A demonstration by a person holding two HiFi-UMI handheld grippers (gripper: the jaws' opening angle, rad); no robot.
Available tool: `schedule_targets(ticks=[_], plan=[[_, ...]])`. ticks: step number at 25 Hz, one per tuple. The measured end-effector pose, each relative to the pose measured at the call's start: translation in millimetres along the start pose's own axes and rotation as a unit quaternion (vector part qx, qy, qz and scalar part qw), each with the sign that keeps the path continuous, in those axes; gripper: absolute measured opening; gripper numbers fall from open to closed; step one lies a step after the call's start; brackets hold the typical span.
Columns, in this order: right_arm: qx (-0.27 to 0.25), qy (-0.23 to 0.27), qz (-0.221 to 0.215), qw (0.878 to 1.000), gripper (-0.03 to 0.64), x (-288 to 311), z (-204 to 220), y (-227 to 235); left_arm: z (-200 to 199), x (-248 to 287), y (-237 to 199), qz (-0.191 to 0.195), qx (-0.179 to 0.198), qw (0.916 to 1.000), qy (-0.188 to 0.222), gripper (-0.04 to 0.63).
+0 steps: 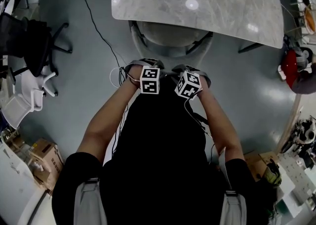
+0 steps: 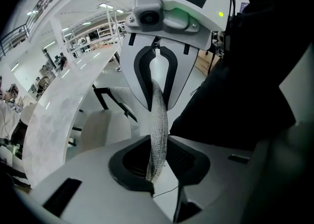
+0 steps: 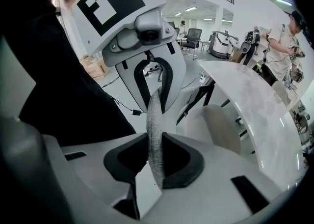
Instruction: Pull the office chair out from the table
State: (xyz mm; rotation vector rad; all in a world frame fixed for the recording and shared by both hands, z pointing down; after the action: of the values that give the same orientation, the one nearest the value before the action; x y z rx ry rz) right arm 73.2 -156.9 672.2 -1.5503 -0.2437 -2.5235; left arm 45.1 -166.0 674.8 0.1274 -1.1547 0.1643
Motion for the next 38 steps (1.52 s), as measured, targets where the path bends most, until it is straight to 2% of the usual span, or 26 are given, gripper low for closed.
schedule_targets(ticks=[13, 18, 23, 38], plan=[[0.013, -0.020, 0.017, 1.000, 0.084, -2, 13, -28, -10, 5, 33, 0.009, 0.009, 0.9998, 0.013, 0.083], [0.005, -0.022, 0.004, 1.000, 0.083, -2, 8, -51, -7, 0, 54, 0.028, 0.014, 0.9994, 0.013, 0.083], [0.022, -0.017, 0.009, 1.000, 0.081, 2, 2, -64, 0, -3, 66, 0.017, 0.013, 0.9997, 0.013, 0.081], [0.027, -0.019, -0.014, 0.999, 0.081, 1, 14, -123, -7, 2, 126, 0.035, 0.027, 0.9990, 0.003, 0.081]])
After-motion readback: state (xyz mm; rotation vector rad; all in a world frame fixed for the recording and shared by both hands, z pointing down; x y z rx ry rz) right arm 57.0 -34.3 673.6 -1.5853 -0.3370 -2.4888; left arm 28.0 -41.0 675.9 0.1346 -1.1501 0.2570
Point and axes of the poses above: the fingertips, and each gripper's own axes: x forward along the fingers, y to its right, z out of its underside, the point moved 1 cm from there along -x, backward along the fingers
